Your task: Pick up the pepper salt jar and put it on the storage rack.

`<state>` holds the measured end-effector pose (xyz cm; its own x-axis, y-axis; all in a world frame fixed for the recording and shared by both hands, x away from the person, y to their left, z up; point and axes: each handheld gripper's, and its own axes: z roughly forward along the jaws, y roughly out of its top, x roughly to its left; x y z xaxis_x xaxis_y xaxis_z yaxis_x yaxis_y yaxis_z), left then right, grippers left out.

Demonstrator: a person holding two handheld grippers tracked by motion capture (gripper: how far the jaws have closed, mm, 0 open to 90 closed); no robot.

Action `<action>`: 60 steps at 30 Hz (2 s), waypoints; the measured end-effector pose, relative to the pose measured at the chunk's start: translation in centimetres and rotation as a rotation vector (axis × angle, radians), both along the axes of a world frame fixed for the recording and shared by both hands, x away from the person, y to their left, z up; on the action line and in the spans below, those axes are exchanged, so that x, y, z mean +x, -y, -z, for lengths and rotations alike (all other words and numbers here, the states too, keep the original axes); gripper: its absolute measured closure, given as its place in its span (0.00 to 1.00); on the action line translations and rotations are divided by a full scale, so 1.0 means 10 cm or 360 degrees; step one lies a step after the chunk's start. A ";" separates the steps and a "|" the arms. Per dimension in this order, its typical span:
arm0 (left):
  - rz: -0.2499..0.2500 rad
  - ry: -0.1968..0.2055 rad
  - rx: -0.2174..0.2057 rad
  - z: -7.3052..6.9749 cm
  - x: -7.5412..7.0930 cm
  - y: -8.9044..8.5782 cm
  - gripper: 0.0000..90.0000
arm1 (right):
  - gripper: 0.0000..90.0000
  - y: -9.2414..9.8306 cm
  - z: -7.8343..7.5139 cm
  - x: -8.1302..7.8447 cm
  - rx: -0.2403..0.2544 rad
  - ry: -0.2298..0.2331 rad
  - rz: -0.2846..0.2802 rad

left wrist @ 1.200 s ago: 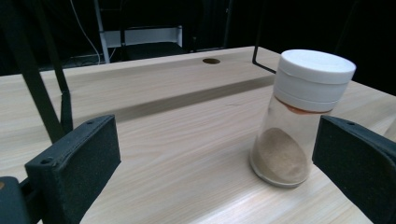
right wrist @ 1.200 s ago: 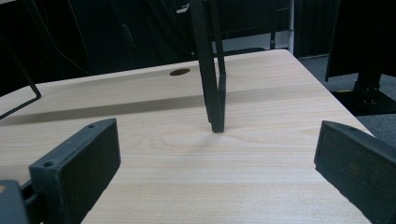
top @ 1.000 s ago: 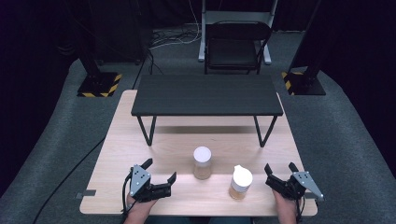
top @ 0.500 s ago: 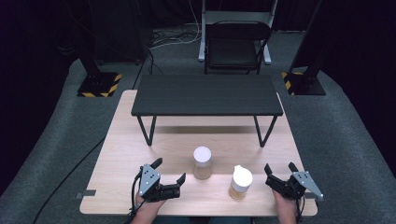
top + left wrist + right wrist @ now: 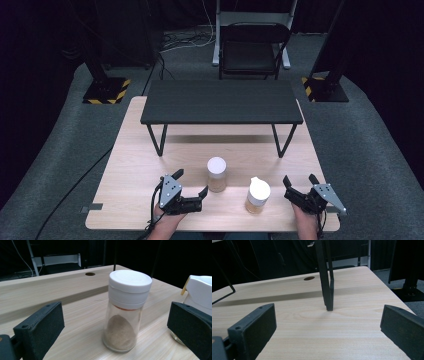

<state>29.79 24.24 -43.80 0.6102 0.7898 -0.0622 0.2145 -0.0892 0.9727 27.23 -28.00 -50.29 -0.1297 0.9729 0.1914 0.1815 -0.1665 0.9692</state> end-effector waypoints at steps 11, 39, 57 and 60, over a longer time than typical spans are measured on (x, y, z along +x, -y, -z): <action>0.0051 -0.0001 0.0002 -0.03 0.07 0.18 0.01 | 0.00 0.00 0.00 0.00 -0.0007 0.0006 -0.0006; 0.0035 -0.0059 0.0083 -0.09 0.47 0.52 0.01 | 0.00 0.03 0.01 -0.01 0.0022 0.0009 -0.0012; -0.0026 -0.0111 0.0220 -0.14 0.52 0.74 0.37 | 0.00 0.04 0.02 0.00 0.0029 0.0009 -0.0023; -0.0040 -0.0113 0.0232 -0.15 0.51 0.75 0.37 | 0.00 0.04 0.02 0.00 0.0032 0.0009 -0.0023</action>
<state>34.94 16.78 -42.29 0.5885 0.8084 0.0119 0.2860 -0.2219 0.9322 27.19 -28.39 -50.46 -0.1450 0.9668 0.2103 0.1784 -0.1835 0.9667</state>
